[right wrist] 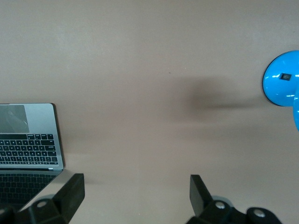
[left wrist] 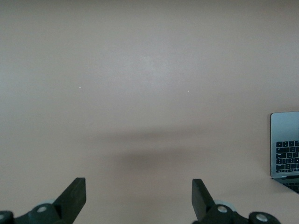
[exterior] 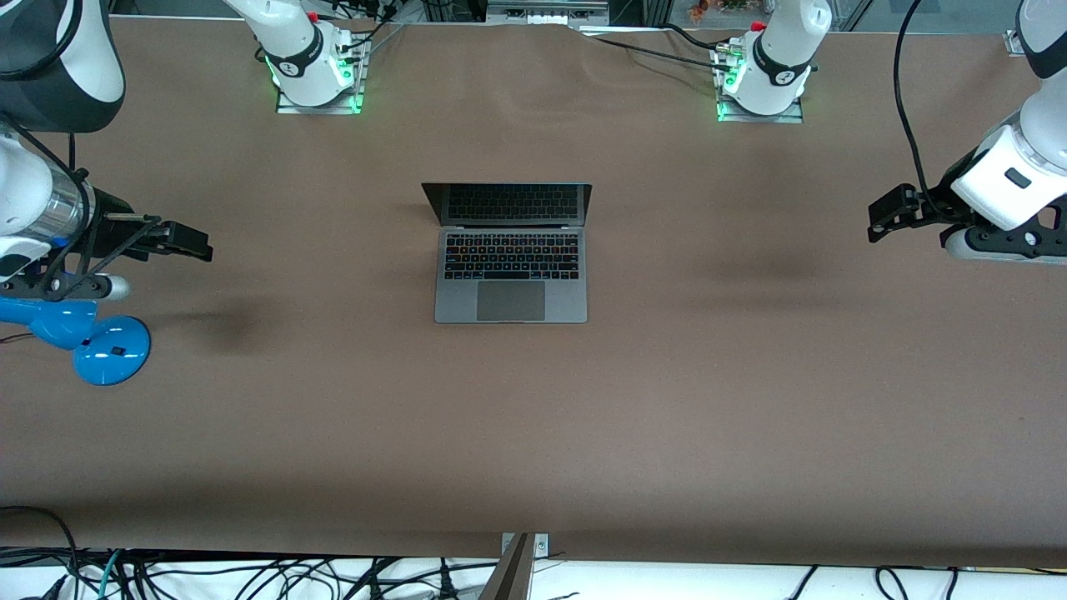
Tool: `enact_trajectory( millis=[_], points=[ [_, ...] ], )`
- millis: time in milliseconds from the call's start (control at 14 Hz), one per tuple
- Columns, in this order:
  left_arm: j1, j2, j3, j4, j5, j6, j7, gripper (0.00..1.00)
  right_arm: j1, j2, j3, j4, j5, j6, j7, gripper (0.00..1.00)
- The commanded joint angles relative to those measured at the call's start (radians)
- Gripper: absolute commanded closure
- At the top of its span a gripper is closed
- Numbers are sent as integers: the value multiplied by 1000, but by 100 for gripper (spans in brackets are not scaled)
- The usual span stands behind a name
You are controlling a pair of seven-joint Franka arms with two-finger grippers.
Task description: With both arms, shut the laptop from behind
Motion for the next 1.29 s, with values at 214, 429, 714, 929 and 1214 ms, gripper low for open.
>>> enact_trajectory(
  millis=[214,429,714,929,1214],
  points=[
    [-1,1,4,16,4,-1,1,0,-13,-12,48,-19,17,-4,16,0],
    [0,1,4,16,4,-1,1,0,-13,-12,49,-22,17,-4,13,0],
    [-1,1,4,16,3,-1,1,0,-13,-12,77,-22,19,-4,11,0],
    [-1,1,4,16,3,-1,1,0,-13,-10,94,-23,19,-4,11,0],
    [0,1,4,16,1,2,1,0,-13,-6,157,-23,20,-27,18,0]
  ],
)
